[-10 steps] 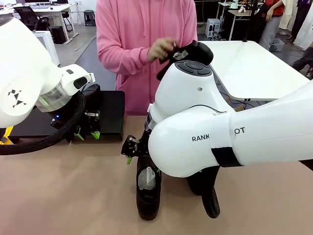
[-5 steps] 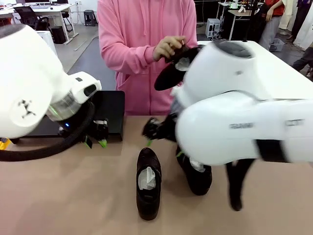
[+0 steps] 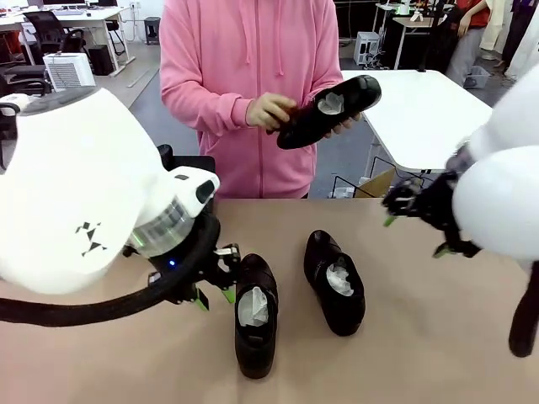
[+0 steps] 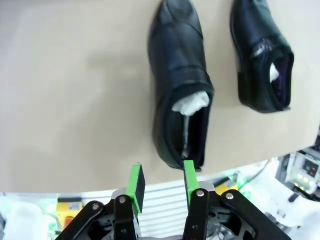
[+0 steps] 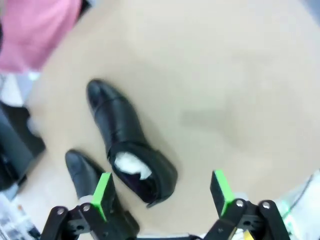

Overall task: Organize the shoes by placing them on the stand.
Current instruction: Place the Shoe from the middle of the table onto the Shoes Stand.

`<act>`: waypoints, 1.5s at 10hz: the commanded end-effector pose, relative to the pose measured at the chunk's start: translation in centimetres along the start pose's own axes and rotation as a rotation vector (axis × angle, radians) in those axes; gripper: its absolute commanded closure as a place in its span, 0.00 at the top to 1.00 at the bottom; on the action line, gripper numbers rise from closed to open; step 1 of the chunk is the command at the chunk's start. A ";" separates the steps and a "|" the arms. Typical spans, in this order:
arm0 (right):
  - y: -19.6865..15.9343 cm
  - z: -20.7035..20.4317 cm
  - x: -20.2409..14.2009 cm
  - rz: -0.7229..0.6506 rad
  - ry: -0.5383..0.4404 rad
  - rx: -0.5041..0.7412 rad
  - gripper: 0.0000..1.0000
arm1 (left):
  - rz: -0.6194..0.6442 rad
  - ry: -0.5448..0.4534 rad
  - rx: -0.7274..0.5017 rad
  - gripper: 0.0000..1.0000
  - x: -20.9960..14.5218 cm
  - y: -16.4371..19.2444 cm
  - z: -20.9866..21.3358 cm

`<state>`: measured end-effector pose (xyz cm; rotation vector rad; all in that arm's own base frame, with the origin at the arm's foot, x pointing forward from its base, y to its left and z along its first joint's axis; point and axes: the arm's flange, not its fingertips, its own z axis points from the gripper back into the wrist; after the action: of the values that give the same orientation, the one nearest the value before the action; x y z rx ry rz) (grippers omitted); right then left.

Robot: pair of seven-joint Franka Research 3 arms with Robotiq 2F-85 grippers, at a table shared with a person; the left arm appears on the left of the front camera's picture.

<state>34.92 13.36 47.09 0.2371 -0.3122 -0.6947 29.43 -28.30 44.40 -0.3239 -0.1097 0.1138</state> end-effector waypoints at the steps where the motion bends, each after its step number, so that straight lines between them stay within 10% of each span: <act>1: -3.6 -0.7 0.8 -0.171 -0.012 -0.044 1.00 | -0.212 0.084 0.048 0.44 0.5 -0.8 -1.8; 15: -1.4 0.1 2.0 -0.079 -0.006 -0.025 1.00 | -0.092 0.101 0.239 0.44 2.6 -3.6 -9.4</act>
<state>35.35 11.17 46.94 0.2125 -0.2890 -0.7906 33.12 -33.47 36.60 -0.1129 -0.0075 -0.0015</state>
